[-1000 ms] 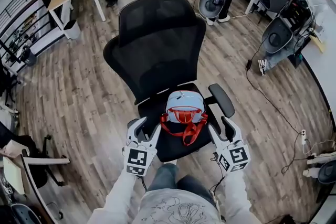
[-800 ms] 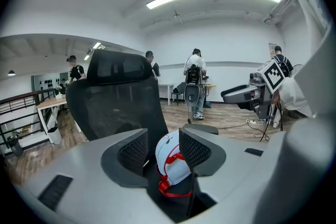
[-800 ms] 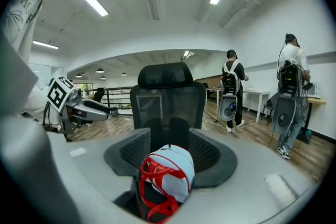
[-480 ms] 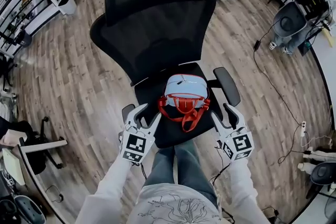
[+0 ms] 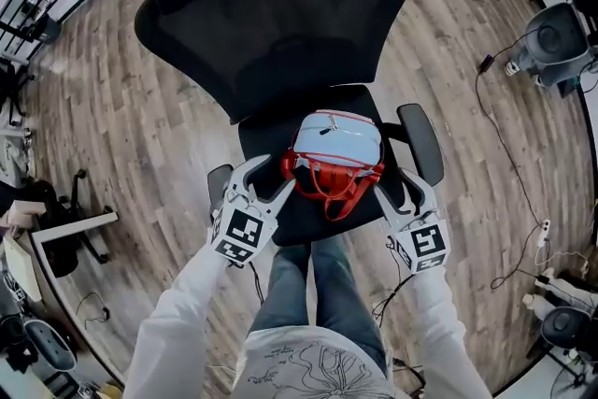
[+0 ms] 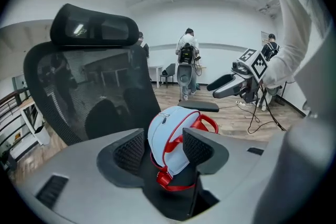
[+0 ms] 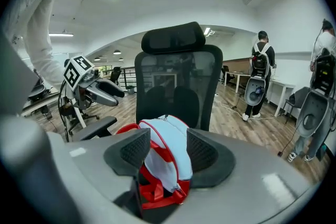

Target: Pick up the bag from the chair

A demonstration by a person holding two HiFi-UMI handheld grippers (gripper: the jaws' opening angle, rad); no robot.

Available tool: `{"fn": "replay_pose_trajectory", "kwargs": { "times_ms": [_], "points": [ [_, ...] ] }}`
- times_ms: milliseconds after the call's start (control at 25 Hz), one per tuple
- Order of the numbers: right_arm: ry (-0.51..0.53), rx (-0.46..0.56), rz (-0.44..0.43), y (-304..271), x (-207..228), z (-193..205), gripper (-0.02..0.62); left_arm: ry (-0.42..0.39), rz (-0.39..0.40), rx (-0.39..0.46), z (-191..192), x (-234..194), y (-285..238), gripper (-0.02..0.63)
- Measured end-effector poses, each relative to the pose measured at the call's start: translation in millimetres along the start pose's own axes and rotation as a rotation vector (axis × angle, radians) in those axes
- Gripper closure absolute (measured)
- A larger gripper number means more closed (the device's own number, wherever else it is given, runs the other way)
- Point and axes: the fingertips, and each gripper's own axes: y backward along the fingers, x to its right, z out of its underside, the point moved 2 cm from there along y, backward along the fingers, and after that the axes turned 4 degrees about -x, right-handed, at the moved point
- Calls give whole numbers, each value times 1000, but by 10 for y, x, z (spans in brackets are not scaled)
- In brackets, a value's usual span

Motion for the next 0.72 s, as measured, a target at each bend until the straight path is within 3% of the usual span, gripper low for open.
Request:
{"fn": "replay_pose_trajectory", "kwargs": {
  "times_ms": [160, 560, 720],
  "points": [
    [13, -55, -31, -176, 63, 247, 371, -66, 41, -50, 123, 69, -295, 391],
    [9, -145, -55, -468, 159, 734, 371, -79, 127, -201, 664, 5, -934, 391],
    [-7, -155, -57, -602, 199, 832, 370, -86, 148, -224, 783, -25, -1140, 391]
  ]
}}
